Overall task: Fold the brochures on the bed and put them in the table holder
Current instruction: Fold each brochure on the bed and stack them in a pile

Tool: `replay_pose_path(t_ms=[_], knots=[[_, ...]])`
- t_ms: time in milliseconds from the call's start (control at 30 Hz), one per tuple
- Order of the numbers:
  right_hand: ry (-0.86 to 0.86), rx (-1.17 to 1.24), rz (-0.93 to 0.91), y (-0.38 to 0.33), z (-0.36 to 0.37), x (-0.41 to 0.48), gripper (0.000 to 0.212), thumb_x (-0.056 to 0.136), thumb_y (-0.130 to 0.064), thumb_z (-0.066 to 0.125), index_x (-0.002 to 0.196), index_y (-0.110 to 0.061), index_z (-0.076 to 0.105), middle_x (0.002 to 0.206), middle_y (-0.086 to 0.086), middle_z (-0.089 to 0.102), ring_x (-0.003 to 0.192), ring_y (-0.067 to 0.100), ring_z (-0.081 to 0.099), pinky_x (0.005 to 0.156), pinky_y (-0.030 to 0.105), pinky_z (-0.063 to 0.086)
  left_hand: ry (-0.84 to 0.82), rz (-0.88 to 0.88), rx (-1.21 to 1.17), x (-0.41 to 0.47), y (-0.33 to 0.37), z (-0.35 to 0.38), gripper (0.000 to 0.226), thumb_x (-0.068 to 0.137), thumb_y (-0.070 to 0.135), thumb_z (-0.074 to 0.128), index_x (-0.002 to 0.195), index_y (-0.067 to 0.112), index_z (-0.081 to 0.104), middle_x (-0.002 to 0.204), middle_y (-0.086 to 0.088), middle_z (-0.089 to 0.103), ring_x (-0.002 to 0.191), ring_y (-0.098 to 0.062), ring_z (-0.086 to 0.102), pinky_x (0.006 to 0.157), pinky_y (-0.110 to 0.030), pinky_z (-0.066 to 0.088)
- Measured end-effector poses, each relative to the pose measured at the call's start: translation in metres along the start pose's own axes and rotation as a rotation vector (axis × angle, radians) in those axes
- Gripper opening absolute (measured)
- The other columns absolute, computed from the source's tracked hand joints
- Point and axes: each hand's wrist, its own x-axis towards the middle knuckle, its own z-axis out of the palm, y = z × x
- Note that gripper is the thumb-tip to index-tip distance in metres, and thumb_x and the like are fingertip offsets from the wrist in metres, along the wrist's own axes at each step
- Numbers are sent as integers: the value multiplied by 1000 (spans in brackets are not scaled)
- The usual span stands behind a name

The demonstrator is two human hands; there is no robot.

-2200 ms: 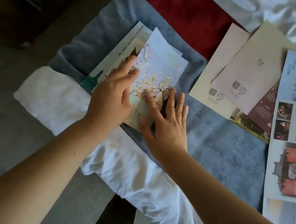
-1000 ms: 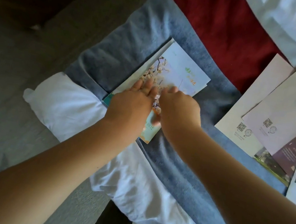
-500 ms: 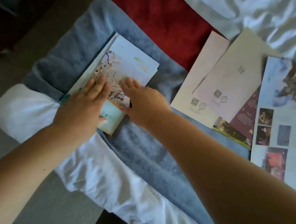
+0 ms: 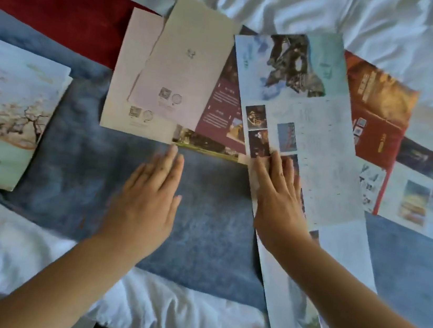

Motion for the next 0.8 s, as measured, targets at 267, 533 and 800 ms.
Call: replay_pose_path(t_ms=[267,533,800], knots=[[-104,-75,-156,76,-9,-25,85,104,-19,46,160,-41,-12,167,-7,-28,153,24,-28,129,49,1,-218,228,-13,-27,190,72,74,100,45,46,159,4,28,170,-18,1,157,-39,9,123,-60,20],[-35,-190,-330,102,-24,-8,69,103,-23,37,164,-38,7,172,-4,0,158,27,-9,125,45,1,-318,364,-2,-58,278,106,81,97,65,37,160,15,22,168,-18,12,155,-46,7,122,-63,6],[-17,-183,-387,123,-7,1,81,97,-23,43,161,-45,-1,170,-14,-12,156,22,-18,128,47,-6,-387,438,51,-76,289,124,70,98,64,31,162,36,20,173,-7,1,159,-33,2,122,-58,4]])
